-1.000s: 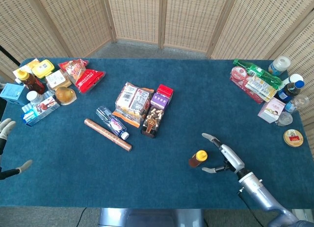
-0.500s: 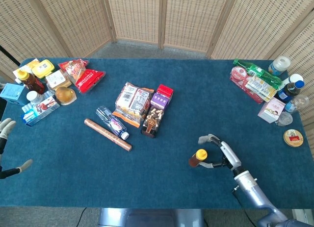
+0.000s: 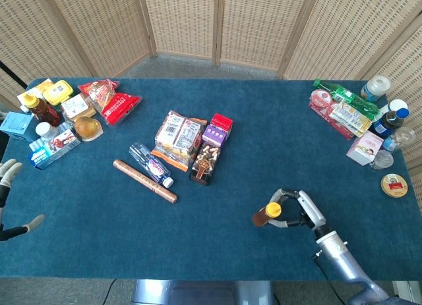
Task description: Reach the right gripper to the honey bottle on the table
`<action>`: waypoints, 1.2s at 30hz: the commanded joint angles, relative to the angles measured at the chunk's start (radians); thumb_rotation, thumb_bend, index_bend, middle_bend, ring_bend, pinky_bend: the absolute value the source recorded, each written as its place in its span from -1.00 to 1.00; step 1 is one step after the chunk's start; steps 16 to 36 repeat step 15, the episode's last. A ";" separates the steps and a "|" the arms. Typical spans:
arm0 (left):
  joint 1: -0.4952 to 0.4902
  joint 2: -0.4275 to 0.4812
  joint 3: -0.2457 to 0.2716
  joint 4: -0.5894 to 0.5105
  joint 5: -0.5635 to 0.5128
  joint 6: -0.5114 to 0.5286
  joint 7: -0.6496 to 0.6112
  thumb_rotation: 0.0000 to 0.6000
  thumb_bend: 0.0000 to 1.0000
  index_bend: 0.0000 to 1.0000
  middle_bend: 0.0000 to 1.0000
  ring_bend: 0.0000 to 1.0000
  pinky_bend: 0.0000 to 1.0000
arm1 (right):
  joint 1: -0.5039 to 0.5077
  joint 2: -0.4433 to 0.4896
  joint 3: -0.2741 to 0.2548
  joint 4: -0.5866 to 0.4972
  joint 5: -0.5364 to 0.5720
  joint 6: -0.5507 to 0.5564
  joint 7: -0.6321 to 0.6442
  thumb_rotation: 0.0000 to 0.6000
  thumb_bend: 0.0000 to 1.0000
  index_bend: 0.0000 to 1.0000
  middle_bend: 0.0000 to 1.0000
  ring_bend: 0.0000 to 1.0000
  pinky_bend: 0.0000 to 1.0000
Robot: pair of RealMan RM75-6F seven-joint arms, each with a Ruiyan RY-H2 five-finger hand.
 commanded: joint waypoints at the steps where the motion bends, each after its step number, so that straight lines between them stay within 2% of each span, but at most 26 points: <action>1: 0.001 0.002 0.000 -0.001 0.002 0.002 -0.003 1.00 -1.00 -1.00 -1.00 -1.00 -1.00 | -0.001 0.020 0.010 -0.040 0.000 0.015 -0.032 1.00 -0.87 0.18 0.39 0.03 -0.20; 15: 0.002 0.015 0.004 0.001 0.011 0.002 -0.041 1.00 -1.00 -1.00 -1.00 -1.00 -1.00 | 0.014 0.147 0.077 -0.318 -0.001 0.060 -0.233 1.00 -0.87 0.18 0.39 0.03 -0.20; 36: 0.002 0.015 0.004 0.001 0.011 0.002 -0.041 1.00 -1.00 -1.00 -1.00 -1.00 -1.00 | 0.014 0.147 0.077 -0.318 -0.001 0.060 -0.233 1.00 -0.87 0.18 0.39 0.03 -0.20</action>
